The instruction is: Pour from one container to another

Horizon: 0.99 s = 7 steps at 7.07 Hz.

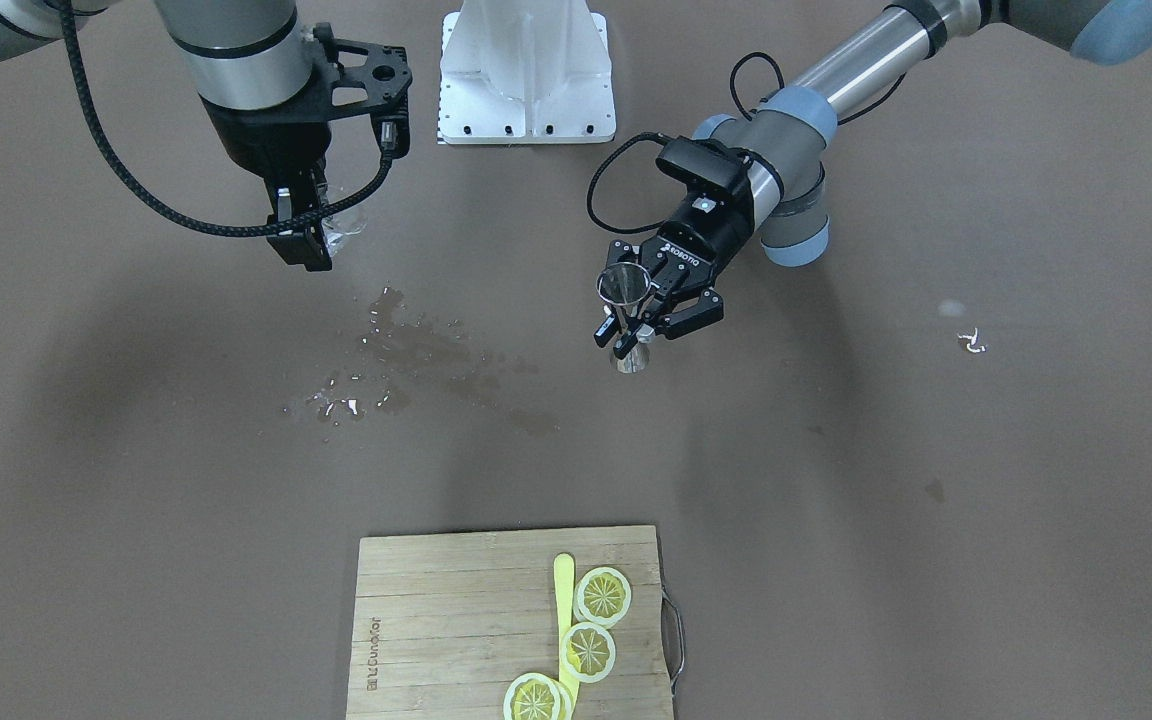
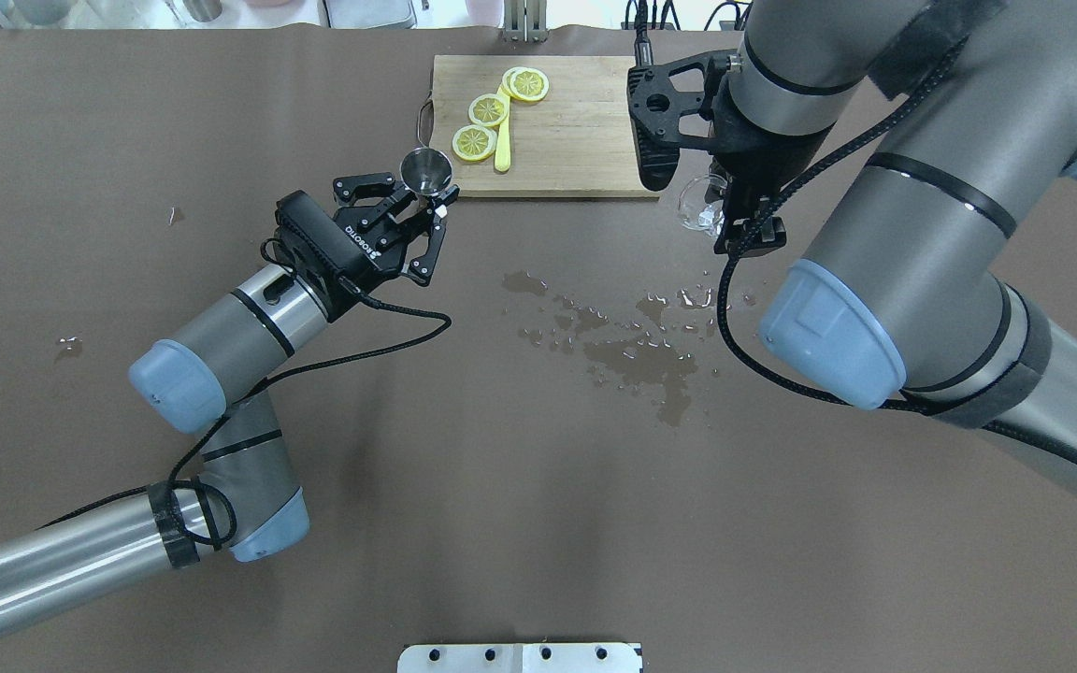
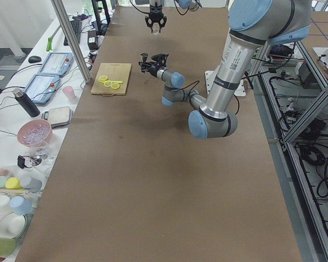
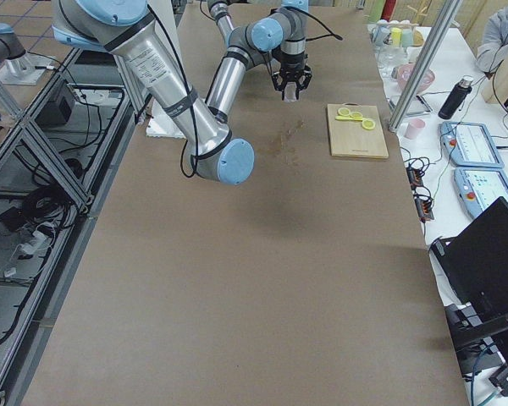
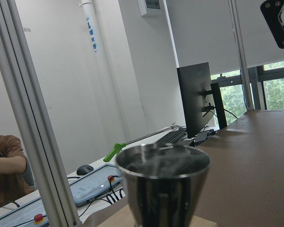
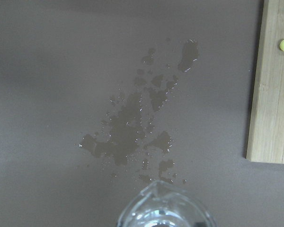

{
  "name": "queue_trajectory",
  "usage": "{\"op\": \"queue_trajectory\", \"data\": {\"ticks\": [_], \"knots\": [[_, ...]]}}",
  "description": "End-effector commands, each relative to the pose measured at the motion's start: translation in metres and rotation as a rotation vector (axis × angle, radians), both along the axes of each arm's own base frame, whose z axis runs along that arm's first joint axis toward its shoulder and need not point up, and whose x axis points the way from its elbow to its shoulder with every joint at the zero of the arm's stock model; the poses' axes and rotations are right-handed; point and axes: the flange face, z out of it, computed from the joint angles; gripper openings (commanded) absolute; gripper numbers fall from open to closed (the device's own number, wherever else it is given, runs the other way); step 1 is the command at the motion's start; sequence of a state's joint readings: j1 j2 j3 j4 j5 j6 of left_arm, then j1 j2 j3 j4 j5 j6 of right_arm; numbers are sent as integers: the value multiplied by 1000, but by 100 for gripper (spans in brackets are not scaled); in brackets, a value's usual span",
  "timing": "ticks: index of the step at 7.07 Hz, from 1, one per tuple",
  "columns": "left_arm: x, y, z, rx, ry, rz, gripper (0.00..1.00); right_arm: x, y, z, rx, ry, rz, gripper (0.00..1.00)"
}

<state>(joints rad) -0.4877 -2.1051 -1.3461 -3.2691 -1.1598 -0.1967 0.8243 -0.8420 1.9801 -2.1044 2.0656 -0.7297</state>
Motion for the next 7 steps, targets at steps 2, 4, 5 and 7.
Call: {"op": "queue_trajectory", "data": {"ticks": [2,4,5,7], "knots": [[-12,2,29,-22,28,0,0,24,-2,26,-45,-113,-21,0],[-25,7,35,-35,45,6,0,32,-2,34,-94,-200,1,0],[-26,9,33,-32,55,11,0,42,-5,37,-117,-242,1,0],[-31,11,22,-29,75,13,0,60,-8,47,-173,-309,-1,0]]}}
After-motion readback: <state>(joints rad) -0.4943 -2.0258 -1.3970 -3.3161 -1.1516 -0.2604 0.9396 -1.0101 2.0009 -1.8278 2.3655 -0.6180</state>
